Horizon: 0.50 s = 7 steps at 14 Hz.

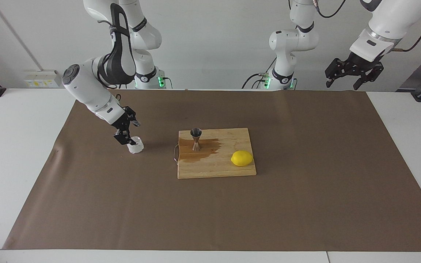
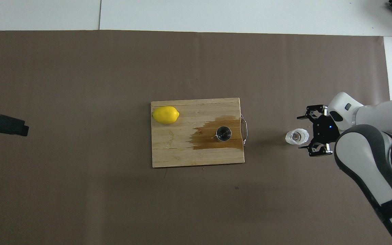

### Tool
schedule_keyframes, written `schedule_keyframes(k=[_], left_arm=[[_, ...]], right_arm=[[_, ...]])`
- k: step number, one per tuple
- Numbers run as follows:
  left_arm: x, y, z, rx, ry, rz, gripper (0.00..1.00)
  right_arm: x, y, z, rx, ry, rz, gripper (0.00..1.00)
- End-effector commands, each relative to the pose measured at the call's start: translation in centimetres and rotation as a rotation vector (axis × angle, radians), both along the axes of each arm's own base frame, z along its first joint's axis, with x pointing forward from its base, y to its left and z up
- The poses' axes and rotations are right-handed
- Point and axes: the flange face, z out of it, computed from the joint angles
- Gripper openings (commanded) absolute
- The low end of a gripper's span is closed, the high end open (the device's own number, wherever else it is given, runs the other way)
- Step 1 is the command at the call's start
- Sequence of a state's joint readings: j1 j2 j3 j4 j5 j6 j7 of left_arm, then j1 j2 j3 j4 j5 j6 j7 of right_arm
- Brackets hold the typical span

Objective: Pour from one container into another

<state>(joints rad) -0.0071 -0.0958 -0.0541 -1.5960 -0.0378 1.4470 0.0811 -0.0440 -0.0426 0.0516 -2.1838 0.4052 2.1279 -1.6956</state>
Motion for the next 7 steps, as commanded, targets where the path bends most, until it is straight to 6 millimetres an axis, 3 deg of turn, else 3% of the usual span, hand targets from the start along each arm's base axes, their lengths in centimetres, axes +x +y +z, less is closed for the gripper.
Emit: schedule_keyframes(k=[1, 4, 7], left_arm=[[-0.9, 0.3, 0.1, 0.021, 0.002, -0.006, 1.00], [-0.9, 0.2, 0.1, 0.021, 0.002, -0.008, 1.00], [-0.9, 0.3, 0.1, 0.021, 0.002, -0.006, 1.00]], right_arm=[[0.5, 1.2, 5.4, -0.056, 0.037, -0.129, 1.00], [2.8, 3.2, 11.2, -0.064, 0.005, -0.288, 1.00], [3.3, 4.4, 13.8, -0.036, 0.025, -0.479, 1.00]])
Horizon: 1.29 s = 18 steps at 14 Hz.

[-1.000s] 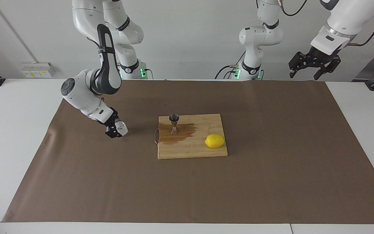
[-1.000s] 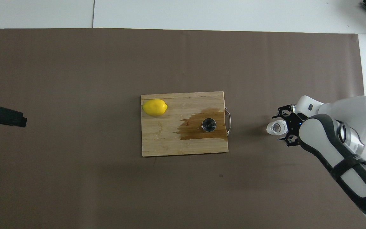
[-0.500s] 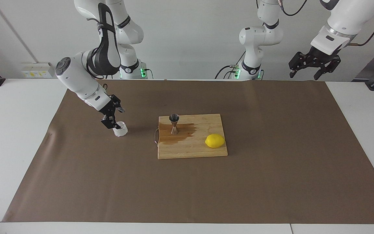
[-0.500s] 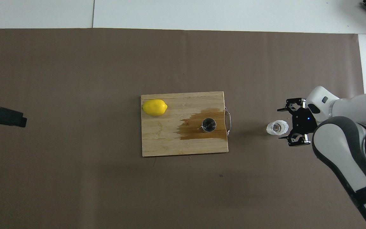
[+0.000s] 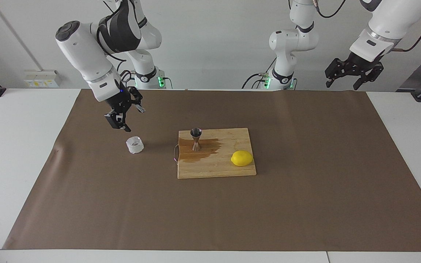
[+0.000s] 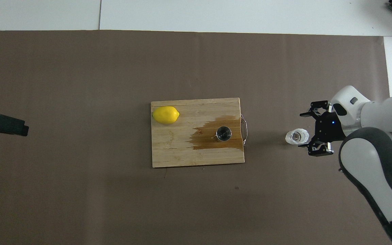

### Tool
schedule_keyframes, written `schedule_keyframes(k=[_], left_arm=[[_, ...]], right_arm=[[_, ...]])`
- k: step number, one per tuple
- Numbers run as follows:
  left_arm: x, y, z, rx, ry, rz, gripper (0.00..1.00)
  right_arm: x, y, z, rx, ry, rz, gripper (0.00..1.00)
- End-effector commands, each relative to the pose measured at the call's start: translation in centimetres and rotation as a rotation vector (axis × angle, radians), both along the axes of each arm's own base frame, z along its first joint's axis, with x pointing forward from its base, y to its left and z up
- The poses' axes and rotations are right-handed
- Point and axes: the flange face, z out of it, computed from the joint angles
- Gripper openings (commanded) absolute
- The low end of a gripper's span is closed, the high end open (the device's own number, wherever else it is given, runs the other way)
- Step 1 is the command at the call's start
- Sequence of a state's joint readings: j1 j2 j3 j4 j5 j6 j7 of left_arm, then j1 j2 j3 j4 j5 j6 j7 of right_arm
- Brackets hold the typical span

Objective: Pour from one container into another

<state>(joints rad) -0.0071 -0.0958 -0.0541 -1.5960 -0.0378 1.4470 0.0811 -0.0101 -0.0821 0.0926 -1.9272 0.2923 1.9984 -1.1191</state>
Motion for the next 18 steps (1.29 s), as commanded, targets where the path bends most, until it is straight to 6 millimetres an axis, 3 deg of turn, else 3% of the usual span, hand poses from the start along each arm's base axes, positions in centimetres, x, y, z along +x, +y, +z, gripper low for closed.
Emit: schedule_keyframes(k=[1, 3, 8, 12, 15, 17, 18], left_arm=[[-0.9, 0.3, 0.1, 0.021, 0.002, -0.006, 1.00], [-0.9, 0.3, 0.1, 0.021, 0.004, -0.006, 1.00], [-0.9, 0.2, 0.1, 0.021, 0.002, -0.008, 1.00], [-0.9, 0.3, 0.1, 0.021, 0.004, -0.006, 1.00], [-0.9, 0.2, 0.1, 0.021, 0.002, -0.008, 1.00], [-0.9, 0.3, 0.1, 0.021, 0.004, -0.006, 1.00], [-0.9, 0.3, 0.1, 0.021, 0.002, -0.006, 1.00]], right_arm=[[1.1, 0.0, 1.3, 0.017, 0.010, -0.121, 1.00], [1.9, -0.4, 4.6, 0.035, -0.039, -0.205, 1.00], [2.3, -0.7, 8.1, 0.041, -0.045, -0.494, 1.00], [2.2, -0.6, 9.8, 0.006, -0.054, -0.805, 1.00], [1.8, 1.3, 11.2, -0.009, -0.049, -1.042, 1.00], [1.4, 1.2, 11.7, -0.037, 0.037, -1.163, 1.00], [0.9, 1.1, 10.9, -0.069, 0.084, -1.195, 1.00]])
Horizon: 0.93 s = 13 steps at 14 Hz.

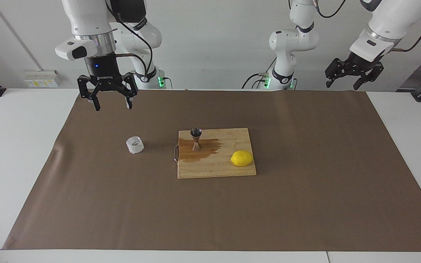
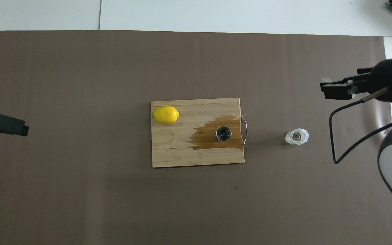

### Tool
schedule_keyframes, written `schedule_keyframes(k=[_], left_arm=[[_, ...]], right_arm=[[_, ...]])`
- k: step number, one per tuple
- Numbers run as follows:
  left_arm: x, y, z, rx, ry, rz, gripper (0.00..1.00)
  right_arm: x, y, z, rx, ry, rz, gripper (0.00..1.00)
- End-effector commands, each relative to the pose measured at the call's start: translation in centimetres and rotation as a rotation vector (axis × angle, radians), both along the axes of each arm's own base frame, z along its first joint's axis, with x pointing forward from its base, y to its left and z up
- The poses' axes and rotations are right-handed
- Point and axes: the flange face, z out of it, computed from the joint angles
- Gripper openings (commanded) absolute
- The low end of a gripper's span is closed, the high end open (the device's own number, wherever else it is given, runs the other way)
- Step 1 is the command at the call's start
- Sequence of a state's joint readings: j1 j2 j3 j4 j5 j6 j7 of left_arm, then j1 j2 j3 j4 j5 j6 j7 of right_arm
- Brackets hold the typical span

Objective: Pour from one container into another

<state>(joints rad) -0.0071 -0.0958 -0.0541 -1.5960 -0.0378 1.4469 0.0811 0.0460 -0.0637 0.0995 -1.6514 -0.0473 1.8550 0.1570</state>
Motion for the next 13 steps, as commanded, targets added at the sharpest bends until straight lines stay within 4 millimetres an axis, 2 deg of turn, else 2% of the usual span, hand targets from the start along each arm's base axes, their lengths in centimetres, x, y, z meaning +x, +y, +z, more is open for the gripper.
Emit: schedule_keyframes(k=[1, 8, 11, 13], left_arm=[[-0.9, 0.2, 0.1, 0.021, 0.002, -0.008, 1.00], [-0.9, 0.3, 0.1, 0.021, 0.004, -0.007, 1.00], [-0.9, 0.2, 0.1, 0.021, 0.002, -0.008, 1.00], [-0.9, 0.3, 0.1, 0.021, 0.002, -0.006, 1.00]], right_arm=[[-0.4, -0.5, -0.3, -0.012, 0.098, -0.112, 1.00], [-1.6, -2.0, -0.9, -0.009, 0.162, -0.132, 1.00], [-1.7, -4.2, -0.6, -0.008, 0.174, -0.153, 1.00], [-1.9, -4.4, -0.7, -0.011, 0.184, -0.145, 1.00]])
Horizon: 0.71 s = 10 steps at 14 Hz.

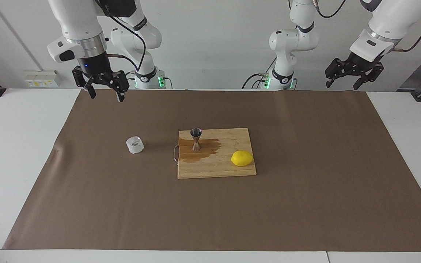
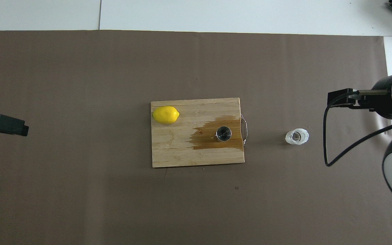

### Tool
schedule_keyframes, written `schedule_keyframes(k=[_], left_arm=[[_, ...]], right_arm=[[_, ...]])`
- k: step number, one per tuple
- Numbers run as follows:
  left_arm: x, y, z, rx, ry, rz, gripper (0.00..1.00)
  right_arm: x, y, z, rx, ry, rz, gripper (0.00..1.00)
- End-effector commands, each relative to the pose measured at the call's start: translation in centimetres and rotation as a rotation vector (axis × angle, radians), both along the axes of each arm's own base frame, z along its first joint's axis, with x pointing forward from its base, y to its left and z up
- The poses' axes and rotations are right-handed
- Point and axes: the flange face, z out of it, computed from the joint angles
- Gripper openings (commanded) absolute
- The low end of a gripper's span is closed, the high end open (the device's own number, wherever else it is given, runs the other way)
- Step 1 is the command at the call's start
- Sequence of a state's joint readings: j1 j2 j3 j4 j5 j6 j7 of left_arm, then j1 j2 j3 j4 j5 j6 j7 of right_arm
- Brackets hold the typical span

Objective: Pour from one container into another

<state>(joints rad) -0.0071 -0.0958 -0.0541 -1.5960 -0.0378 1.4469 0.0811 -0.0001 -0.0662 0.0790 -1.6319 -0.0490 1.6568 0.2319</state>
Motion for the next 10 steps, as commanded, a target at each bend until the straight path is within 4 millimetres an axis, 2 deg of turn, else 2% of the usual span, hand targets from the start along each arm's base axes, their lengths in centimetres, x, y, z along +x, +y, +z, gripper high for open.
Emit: schedule_keyframes(k=[1, 10], left_arm=[[-0.86, 0.28, 0.14, 0.021, 0.002, -0.006, 1.00], [-0.86, 0.28, 0.14, 0.021, 0.002, -0.006, 1.00]], right_arm=[[-0.69, -0.68, 0.53, 0.001, 0.014, 0.000, 1.00], [-1.38, -0.62, -0.14, 0.010, 0.038, -0.008, 1.00]])
